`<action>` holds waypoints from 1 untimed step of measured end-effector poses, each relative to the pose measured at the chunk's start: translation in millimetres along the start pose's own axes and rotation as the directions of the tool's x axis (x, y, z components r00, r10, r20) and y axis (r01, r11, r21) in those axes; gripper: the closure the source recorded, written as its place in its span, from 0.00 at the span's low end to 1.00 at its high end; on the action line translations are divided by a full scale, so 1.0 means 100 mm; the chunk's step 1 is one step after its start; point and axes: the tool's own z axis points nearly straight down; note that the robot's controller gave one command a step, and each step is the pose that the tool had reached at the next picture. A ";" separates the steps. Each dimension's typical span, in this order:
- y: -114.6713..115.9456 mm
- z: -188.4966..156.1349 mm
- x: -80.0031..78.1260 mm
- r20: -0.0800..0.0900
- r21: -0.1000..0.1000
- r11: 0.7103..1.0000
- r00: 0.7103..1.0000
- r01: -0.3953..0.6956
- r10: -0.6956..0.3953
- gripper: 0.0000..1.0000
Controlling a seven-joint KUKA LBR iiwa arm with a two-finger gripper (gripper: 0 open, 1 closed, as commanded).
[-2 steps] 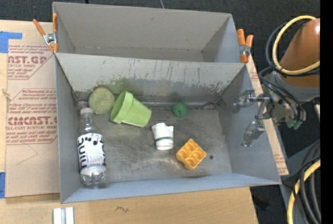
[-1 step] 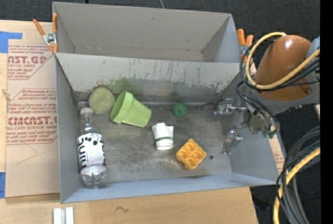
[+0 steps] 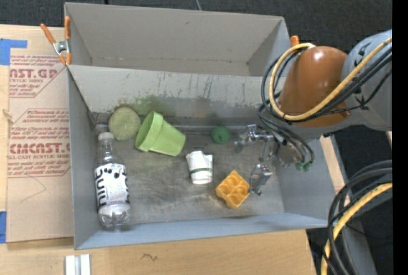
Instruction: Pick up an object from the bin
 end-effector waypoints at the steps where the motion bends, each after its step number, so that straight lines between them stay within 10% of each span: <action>1: -0.02 0.24 0.11 0.003 0.001 1.000 1.000 -0.016 0.016 0.00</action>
Offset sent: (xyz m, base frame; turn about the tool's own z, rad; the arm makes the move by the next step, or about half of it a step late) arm -0.0066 0.0015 -0.0888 -0.1393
